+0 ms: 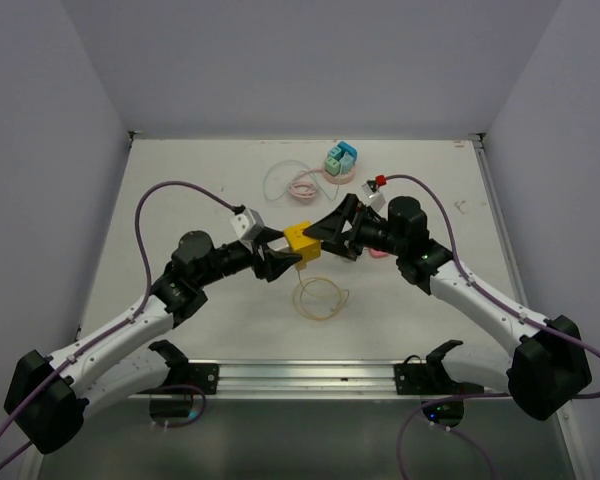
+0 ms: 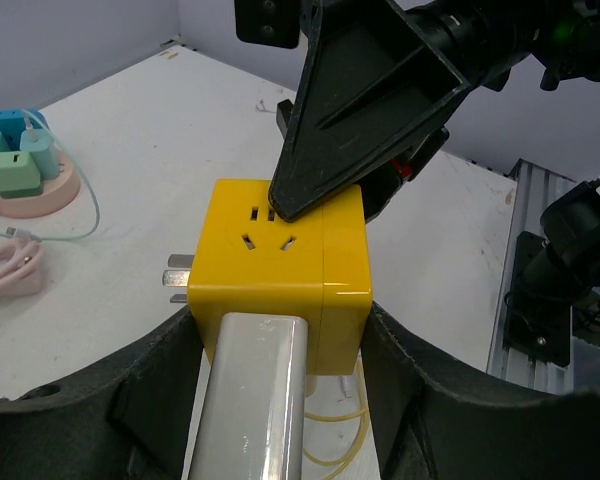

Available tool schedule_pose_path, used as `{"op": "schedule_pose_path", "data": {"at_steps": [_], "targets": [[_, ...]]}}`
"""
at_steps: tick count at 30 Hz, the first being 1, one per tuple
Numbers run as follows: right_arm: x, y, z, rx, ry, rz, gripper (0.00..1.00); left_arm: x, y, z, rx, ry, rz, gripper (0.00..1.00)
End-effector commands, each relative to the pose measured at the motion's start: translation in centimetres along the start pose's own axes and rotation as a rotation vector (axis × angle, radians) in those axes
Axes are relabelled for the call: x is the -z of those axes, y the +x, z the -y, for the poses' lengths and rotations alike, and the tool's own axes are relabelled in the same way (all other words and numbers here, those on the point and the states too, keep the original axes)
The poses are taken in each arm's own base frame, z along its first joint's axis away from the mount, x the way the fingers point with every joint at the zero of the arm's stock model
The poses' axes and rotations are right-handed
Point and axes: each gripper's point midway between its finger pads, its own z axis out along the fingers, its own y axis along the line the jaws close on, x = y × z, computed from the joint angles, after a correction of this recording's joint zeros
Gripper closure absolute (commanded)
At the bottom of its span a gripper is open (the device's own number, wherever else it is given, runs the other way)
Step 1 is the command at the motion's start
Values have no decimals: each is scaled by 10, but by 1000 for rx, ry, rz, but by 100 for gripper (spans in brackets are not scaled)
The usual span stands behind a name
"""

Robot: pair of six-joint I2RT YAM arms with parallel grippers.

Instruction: Pull the plug off the socket

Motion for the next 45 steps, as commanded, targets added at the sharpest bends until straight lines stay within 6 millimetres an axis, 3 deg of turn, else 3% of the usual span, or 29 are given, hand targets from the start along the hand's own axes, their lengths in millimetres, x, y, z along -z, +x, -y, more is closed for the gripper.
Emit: {"op": "schedule_pose_path", "data": {"at_steps": [1, 10, 15, 19, 20, 22, 23, 25, 28, 29, 35, 39, 45], "targets": [[1, 5, -16, -1, -59, -27, 3, -3, -57, 4, -76, 12, 206, 100], [2, 9, -25, -14, -91, -54, 12, -12, -52, 2, -71, 28, 205, 100], [2, 10, -25, -19, -98, -56, 27, -14, -42, 2, -56, 43, 185, 100], [3, 10, -27, -25, -106, -58, 50, -11, -37, 3, -54, 45, 178, 94], [4, 10, -26, -19, -105, -56, 61, -11, -36, 3, -51, 42, 176, 93], [4, 10, -27, -14, -97, -56, 70, -9, -31, 2, -48, 35, 165, 89], [5, 10, -27, -9, -96, -58, 79, -9, -30, 2, -49, 31, 161, 85], [5, 9, -28, -3, -93, -58, 87, -7, -23, 0, -44, 22, 146, 79], [6, 8, -30, 14, -89, -59, 99, -4, -15, -1, -32, 11, 127, 62], [6, 9, -28, 16, -77, -63, 100, -3, -12, -1, -30, 7, 122, 50], [7, 8, -31, 27, -80, -68, 100, 3, 4, -5, -15, -20, 80, 14], [8, 7, -32, 44, -67, -68, 100, 8, 11, -7, 1, -44, 61, 4], [9, 2, -33, 65, -48, -57, 100, 9, 33, -7, 56, -46, 4, 2]]}}
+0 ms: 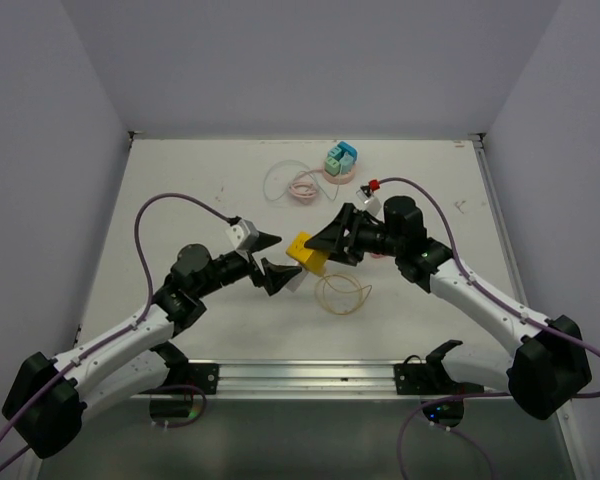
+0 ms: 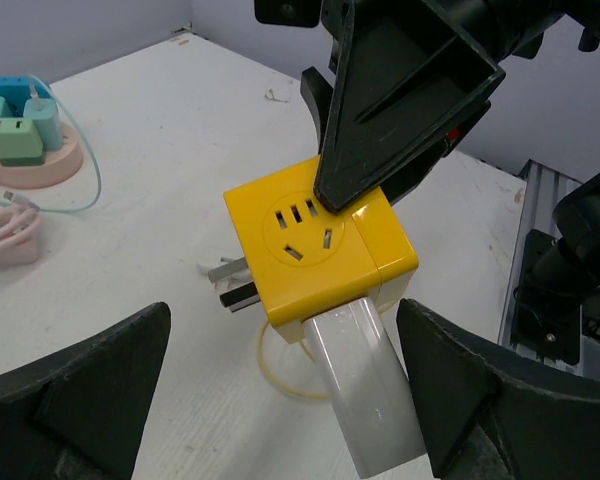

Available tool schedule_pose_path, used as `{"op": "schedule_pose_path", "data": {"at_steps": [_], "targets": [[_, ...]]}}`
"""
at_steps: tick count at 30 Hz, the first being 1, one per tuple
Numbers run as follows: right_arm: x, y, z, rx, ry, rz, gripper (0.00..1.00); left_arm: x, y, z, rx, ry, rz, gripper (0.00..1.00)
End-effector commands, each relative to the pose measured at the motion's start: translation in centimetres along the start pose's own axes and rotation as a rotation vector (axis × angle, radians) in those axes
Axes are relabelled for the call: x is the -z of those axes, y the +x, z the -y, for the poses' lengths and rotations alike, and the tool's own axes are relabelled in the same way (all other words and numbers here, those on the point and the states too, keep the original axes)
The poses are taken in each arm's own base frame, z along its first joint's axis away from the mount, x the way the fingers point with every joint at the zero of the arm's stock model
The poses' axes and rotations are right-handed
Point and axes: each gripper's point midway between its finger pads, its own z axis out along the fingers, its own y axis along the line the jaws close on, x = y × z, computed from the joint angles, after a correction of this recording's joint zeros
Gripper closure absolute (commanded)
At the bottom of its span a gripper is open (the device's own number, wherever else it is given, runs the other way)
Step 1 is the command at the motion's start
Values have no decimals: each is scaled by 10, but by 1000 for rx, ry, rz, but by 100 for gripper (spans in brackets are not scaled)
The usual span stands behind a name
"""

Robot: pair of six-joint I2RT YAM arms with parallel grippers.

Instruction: Pull the plug off the socket

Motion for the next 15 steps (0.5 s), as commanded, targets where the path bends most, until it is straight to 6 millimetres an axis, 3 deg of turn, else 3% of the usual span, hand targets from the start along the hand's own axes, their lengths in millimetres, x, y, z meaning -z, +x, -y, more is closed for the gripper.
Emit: {"op": "schedule_pose_path", "data": {"at_steps": [1, 11, 15], "targets": [[8, -17, -41, 79, -91, 42, 100, 1, 13, -2, 62, -18, -36, 2], [1, -25, -12, 108, 18, 86, 100, 3, 7, 4, 239, -50, -61, 1], [-2, -31, -3, 103, 52, 116, 100, -2, 22, 4, 336, -88, -112, 4]]}}
